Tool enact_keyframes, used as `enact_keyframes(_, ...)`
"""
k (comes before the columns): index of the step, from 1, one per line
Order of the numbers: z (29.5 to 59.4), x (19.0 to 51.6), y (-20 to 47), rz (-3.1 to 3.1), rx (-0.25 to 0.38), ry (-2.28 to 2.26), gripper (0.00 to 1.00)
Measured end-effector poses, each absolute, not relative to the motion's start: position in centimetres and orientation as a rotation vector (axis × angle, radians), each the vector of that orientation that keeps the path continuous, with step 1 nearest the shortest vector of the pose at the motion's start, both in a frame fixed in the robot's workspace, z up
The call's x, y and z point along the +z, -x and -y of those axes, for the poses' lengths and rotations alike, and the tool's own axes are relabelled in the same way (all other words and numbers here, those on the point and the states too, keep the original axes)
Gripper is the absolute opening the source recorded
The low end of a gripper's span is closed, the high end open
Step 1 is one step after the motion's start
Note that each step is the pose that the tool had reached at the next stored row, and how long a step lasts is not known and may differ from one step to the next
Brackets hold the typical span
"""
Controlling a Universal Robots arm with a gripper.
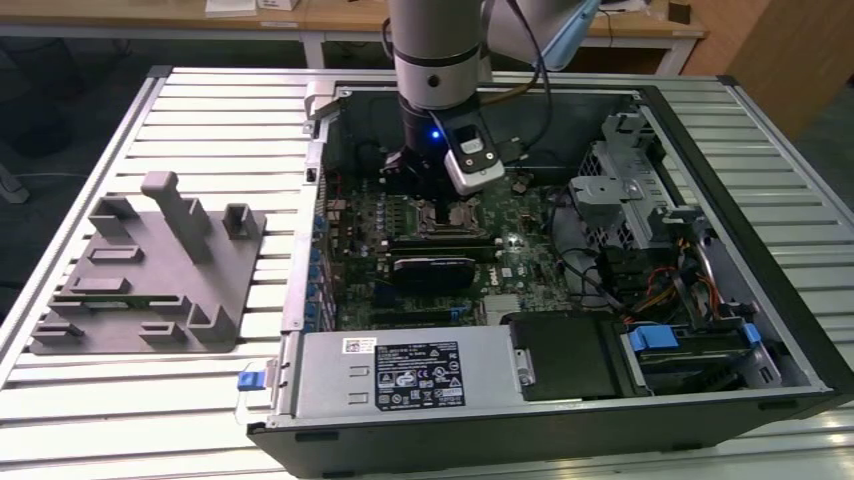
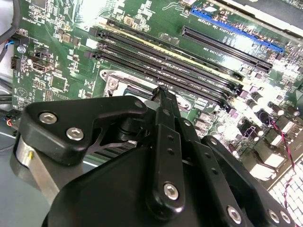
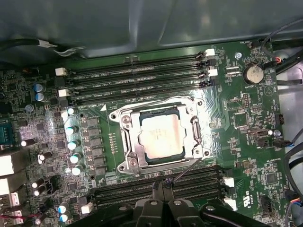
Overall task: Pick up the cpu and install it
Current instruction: 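Install the second cpu locking lever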
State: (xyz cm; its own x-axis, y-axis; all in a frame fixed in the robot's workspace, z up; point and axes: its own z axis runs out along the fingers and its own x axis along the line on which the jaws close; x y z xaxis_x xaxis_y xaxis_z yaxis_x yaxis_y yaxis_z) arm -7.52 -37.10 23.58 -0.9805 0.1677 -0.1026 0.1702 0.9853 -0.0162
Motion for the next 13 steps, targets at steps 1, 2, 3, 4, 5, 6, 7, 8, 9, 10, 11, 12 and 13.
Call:
enact_keyframes(1, 37.1, 23.57, 7.53, -3.029, -0.038, -0.258, 0.11)
enact_keyframes(2, 37.1, 23.56, 7.55, -3.029, -0.038, -0.258, 0.11)
enact_keyframes(3, 37.1, 23.55, 7.57, -3.029, -0.038, -0.258, 0.11)
enact_keyframes(4, 37.1, 23.53, 7.61, -3.029, -0.038, -0.258, 0.11)
enact_keyframes(5, 37.1, 23.52, 7.63, -3.029, -0.038, -0.258, 0.11)
enact_keyframes(6, 37.1, 23.5, 7.66, -3.029, -0.038, -0.258, 0.11)
enact_keyframes(7, 37.1, 23.49, 7.69, -3.029, -0.038, -0.258, 0.11)
enact_keyframes(8, 37.1, 23.48, 7.72, -3.029, -0.038, -0.257, 0.11)
enact_keyframes(9, 37.1, 23.47, 7.74, -3.029, -0.038, -0.257, 0.11)
enact_keyframes(10, 37.1, 23.44, 7.74, -3.029, -0.038, -0.257, 0.11)
enact_keyframes(11, 37.1, 23.42, 7.74, -3.029, -0.038, -0.257, 0.11)
enact_keyframes(12, 37.1, 23.39, 7.74, -3.029, -0.038, -0.256, 0.11)
enact_keyframes(13, 37.1, 23.36, 7.75, -3.029, -0.038, -0.256, 0.11)
